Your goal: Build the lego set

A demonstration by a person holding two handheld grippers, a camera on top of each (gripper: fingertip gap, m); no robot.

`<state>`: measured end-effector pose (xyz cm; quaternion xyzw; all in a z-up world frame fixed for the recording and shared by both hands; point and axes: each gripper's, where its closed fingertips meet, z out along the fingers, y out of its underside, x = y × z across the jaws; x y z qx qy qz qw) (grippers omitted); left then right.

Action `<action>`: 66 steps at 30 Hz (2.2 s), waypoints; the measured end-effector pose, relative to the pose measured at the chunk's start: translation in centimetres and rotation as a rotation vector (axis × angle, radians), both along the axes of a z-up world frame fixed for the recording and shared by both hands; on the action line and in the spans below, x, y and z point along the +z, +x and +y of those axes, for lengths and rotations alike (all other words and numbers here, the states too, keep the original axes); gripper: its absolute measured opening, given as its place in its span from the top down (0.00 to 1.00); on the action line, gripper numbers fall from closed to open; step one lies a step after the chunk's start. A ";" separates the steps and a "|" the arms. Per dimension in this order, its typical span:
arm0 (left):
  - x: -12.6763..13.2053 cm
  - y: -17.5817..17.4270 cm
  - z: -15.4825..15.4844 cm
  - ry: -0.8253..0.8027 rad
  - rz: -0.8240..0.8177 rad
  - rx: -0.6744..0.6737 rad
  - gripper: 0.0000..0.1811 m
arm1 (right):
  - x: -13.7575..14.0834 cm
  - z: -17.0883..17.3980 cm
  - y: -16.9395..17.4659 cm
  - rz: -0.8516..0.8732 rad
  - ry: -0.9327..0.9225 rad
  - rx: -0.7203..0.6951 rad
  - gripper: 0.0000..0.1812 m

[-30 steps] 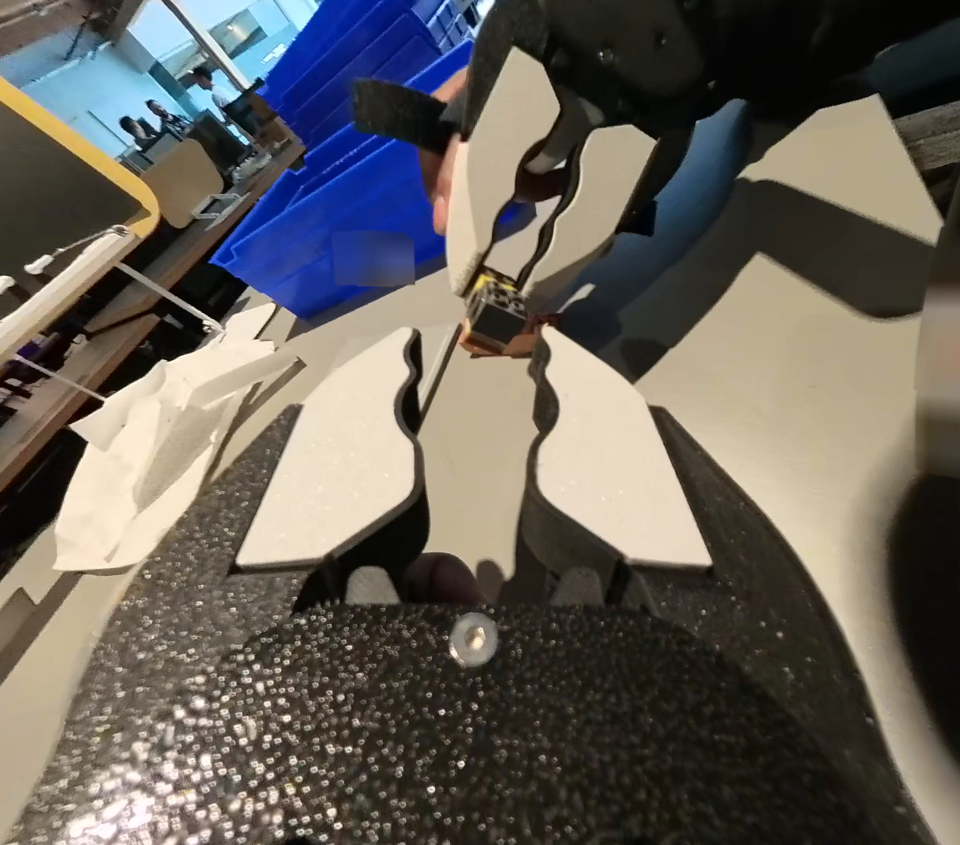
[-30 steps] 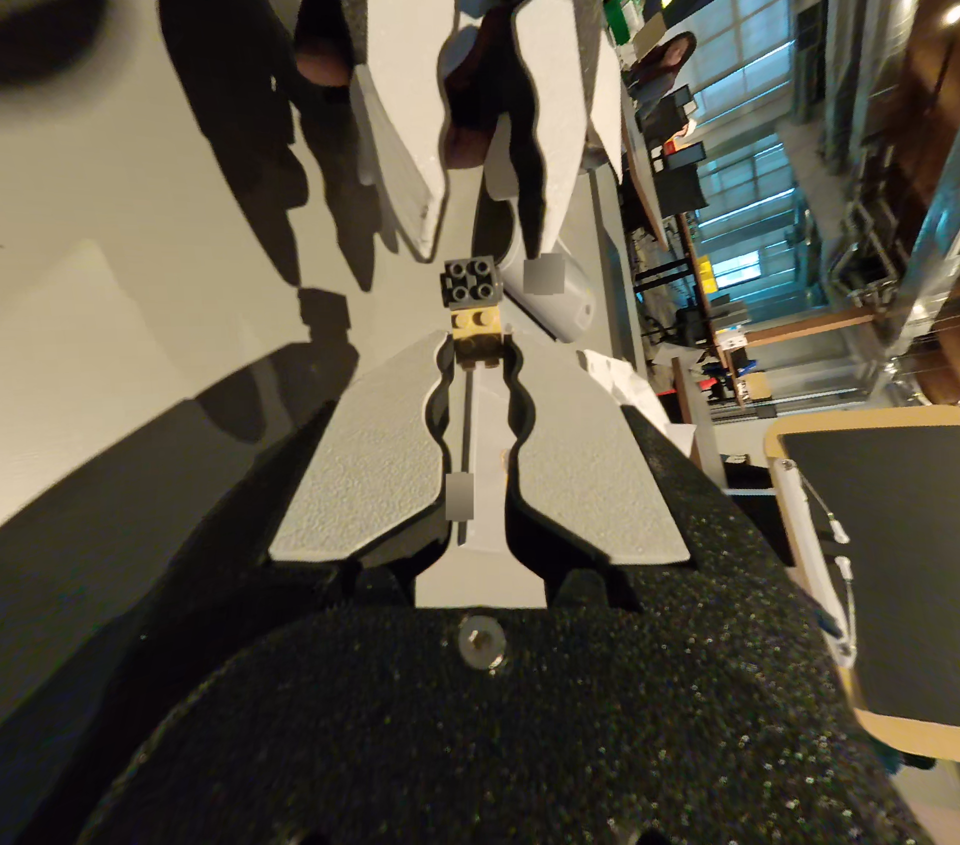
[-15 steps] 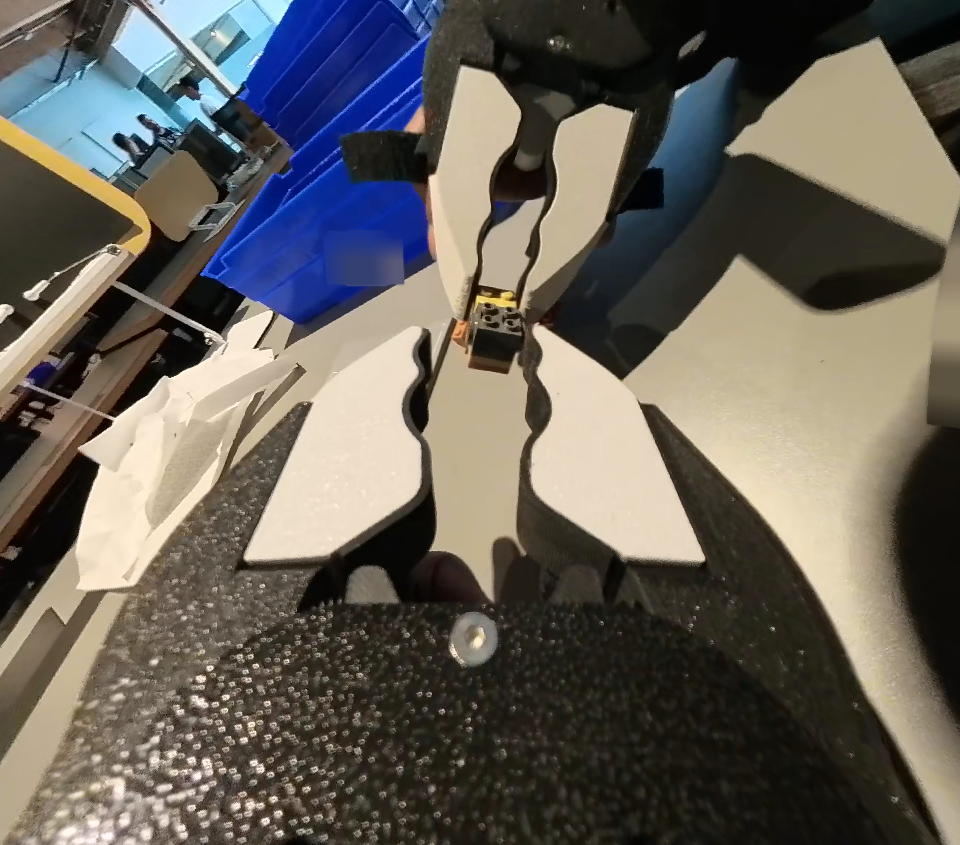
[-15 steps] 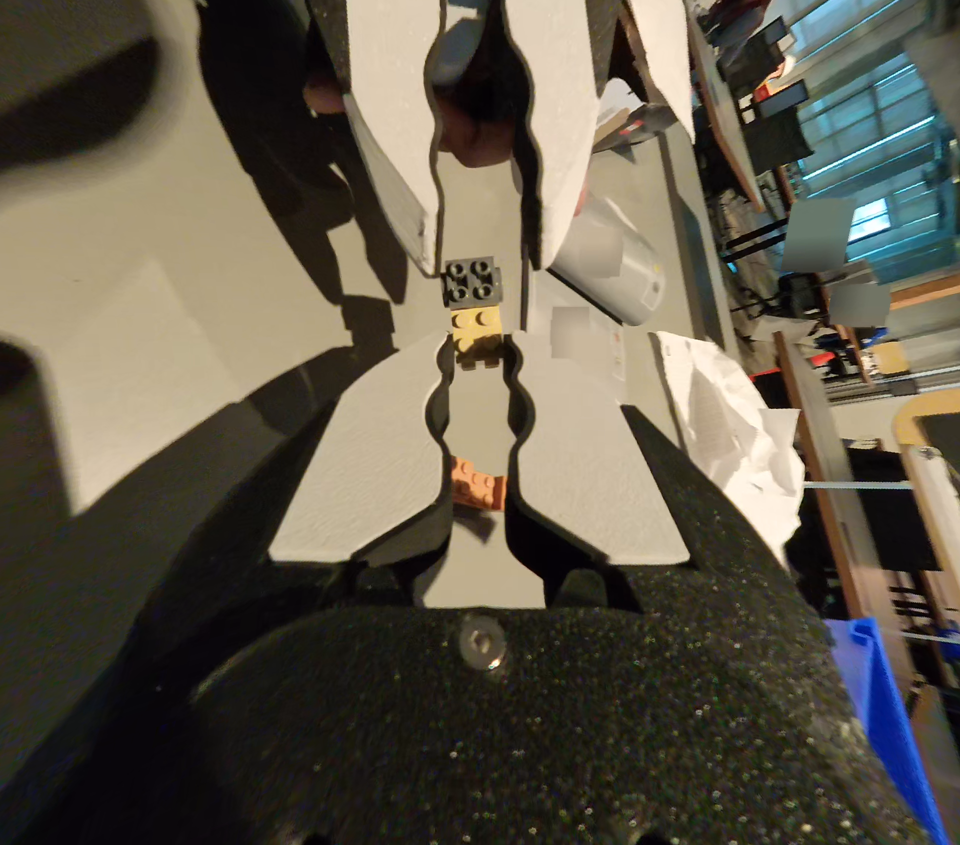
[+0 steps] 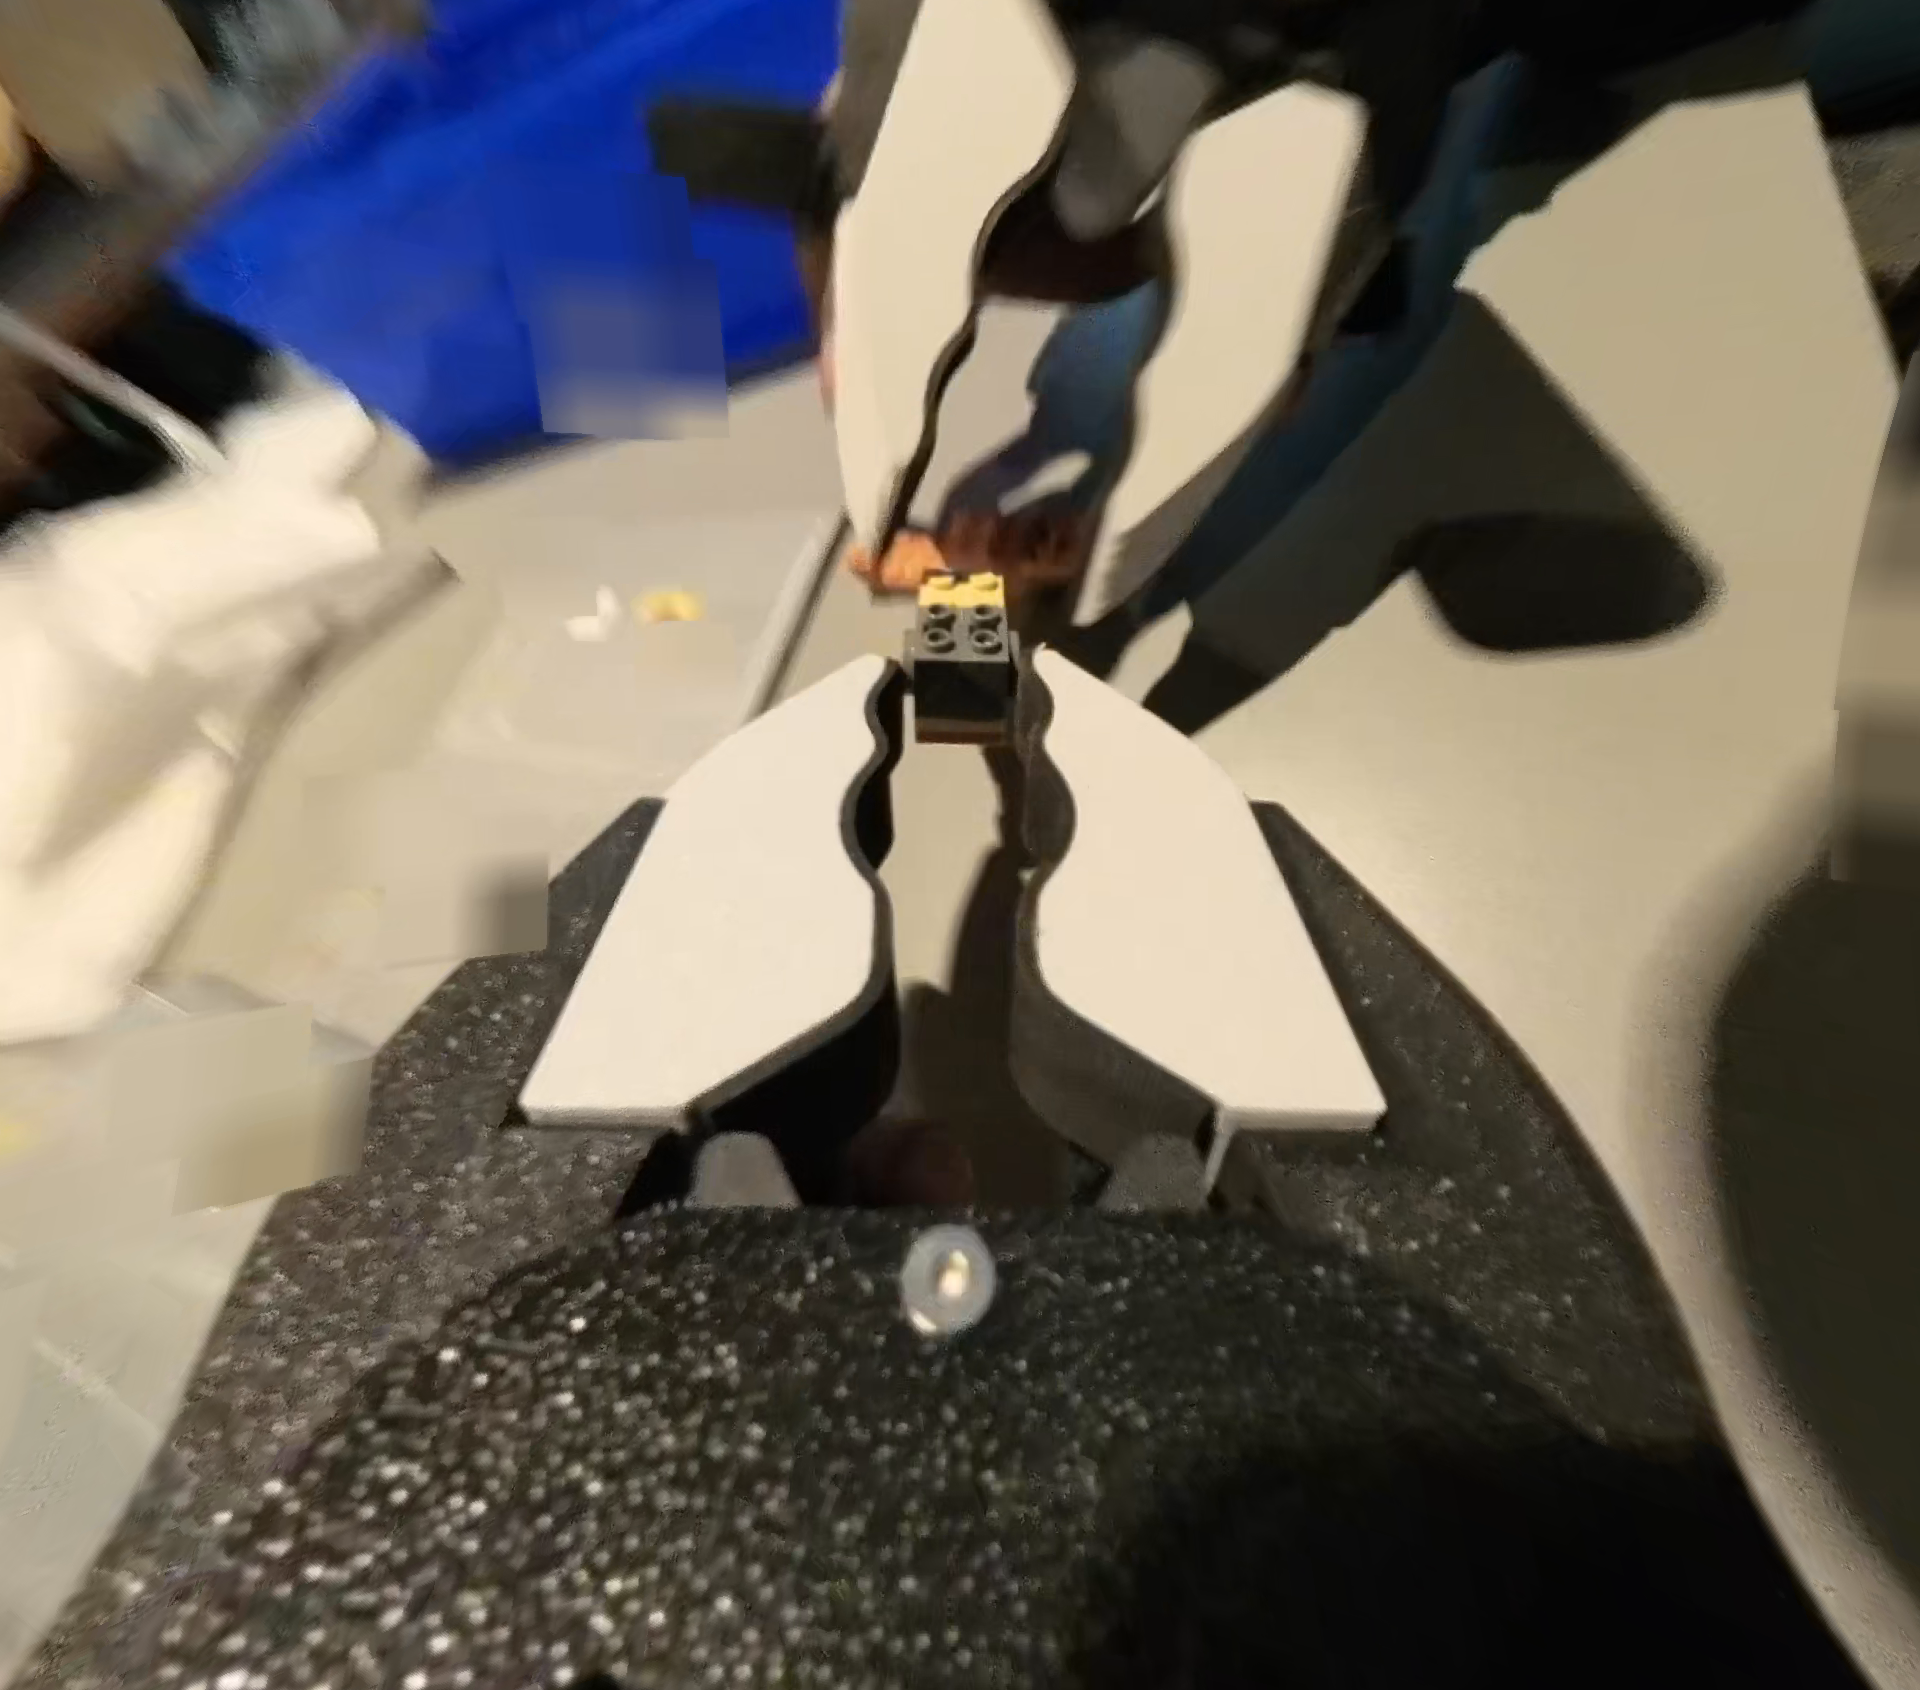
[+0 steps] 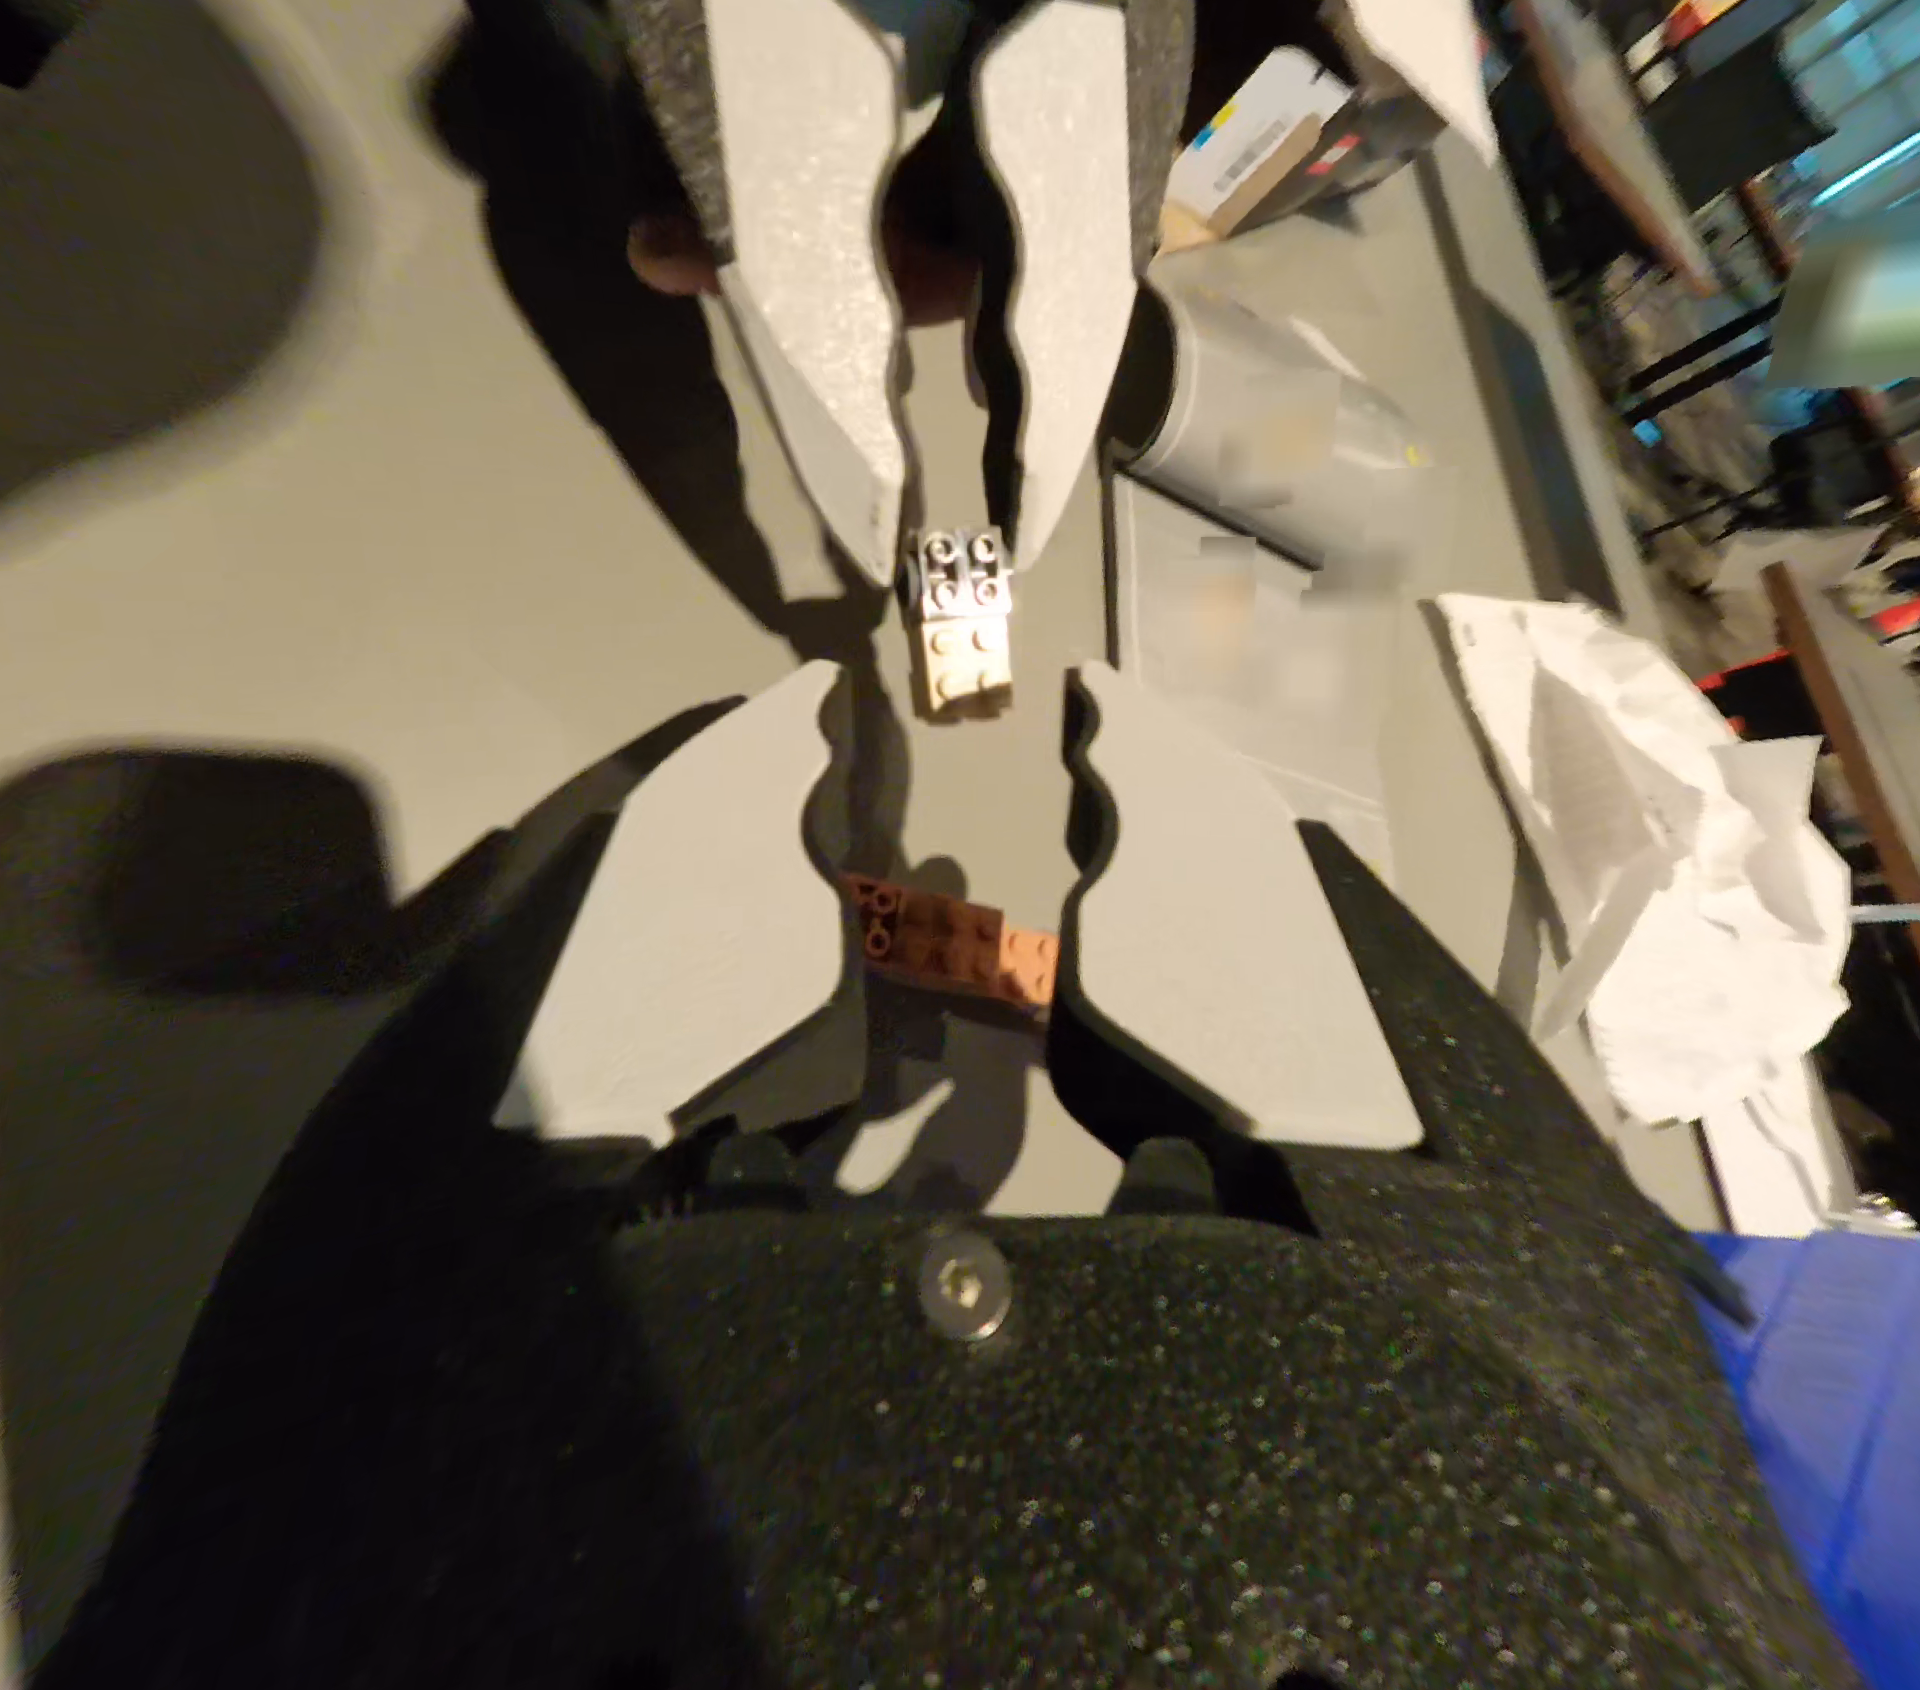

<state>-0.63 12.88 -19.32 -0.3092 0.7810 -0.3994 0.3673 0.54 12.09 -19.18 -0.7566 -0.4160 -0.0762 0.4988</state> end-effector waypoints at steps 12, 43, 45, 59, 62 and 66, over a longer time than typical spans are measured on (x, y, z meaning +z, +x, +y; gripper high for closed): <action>-4.3 -0.9 2.5 -0.255 0.487 0.198 0.89 | -0.6 -0.3 1.7 0.040 -0.036 -0.079 0.76; 3.0 1.4 6.5 -0.113 -0.193 0.297 0.81 | 13.1 -8.6 19.4 0.259 0.319 -0.445 0.93; 3.3 1.7 6.8 -0.093 -0.234 0.319 0.82 | 12.9 -8.5 21.8 0.281 0.283 -0.456 0.96; 4.2 2.4 7.4 0.042 -0.384 0.375 0.86 | 10.5 -8.5 27.5 0.308 0.220 -0.579 0.99; 4.5 2.5 7.6 0.016 -0.398 0.372 0.85 | 10.6 -9.5 28.3 0.256 0.236 -0.619 0.99; 4.7 2.6 7.8 0.000 -0.405 0.369 0.86 | 10.0 -10.3 29.3 0.234 0.236 -0.664 0.99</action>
